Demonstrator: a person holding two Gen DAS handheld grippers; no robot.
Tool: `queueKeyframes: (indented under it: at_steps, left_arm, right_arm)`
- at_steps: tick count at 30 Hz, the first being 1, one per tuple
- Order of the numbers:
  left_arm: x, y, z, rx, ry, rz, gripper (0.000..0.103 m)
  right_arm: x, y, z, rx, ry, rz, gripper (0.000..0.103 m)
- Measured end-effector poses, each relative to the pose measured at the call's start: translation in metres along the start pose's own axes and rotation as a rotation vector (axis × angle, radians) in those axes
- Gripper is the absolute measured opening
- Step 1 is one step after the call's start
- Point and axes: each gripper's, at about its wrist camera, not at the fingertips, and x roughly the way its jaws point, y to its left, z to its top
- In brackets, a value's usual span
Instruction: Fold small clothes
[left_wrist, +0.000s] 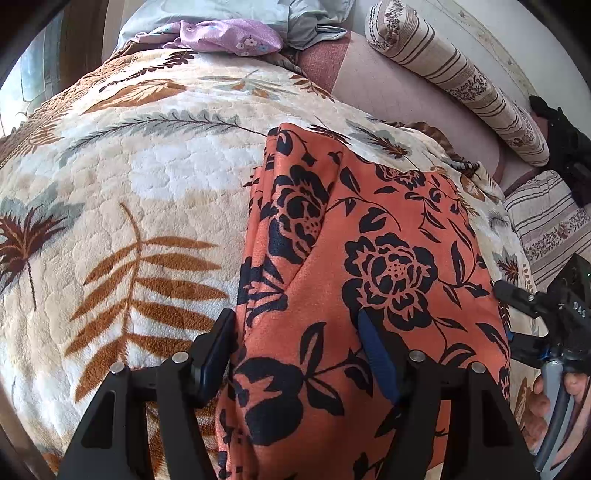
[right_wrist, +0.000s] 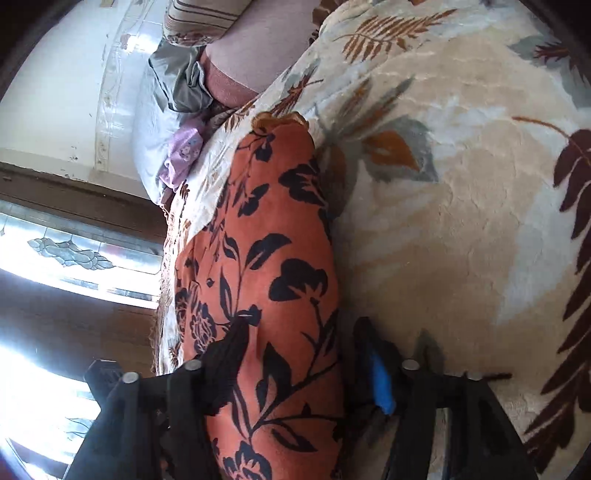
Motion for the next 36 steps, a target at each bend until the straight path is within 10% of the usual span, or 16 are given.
queueKeyframes:
  at_steps: [6,7,9,13,16,24,30,34,36]
  left_arm:
    - [0.001,-0.001,0.001,0.008,-0.004,0.009,0.07]
    - [0.001,-0.001,0.001,0.005,-0.003,0.007,0.07]
    - [0.0,-0.001,0.0,0.007,-0.004,0.009,0.07]
    - [0.001,-0.003,0.001,0.013,-0.004,0.017,0.07]
    - [-0.001,-0.003,-0.001,0.023,-0.011,0.024,0.07]
    - [-0.003,-0.008,-0.002,0.045,-0.022,0.051,0.07]
    - [-0.006,-0.005,-0.002,0.026,-0.017,0.024,0.07]
    - [-0.048,0.004,-0.008,-0.008,-0.14,-0.035,0.068]
    - [-0.047,0.009,-0.012,0.0,-0.075,-0.025,0.068]
  right_arm:
    - [0.006,-0.004,0.038,0.097,-0.044,0.045,0.086]
    - [0.015,-0.008,0.043,0.112,-0.016,0.044,0.082]
    - [0.03,0.007,0.044,0.031,0.032,0.019,0.036]
    - [0.028,0.027,0.036,-0.111,-0.013,-0.138,0.036]
    - [0.022,0.021,0.035,-0.065,-0.027,-0.156,0.064]
    - [-0.026,0.092,0.012,-0.286,-0.186,-0.116,0.071]
    - [0.044,0.077,-0.013,-0.267,0.116,-0.062,0.081]
    - [0.033,0.075,-0.015,-0.263,0.035,-0.033,0.081]
    - [0.033,0.08,-0.016,-0.284,0.041,-0.052,0.081]
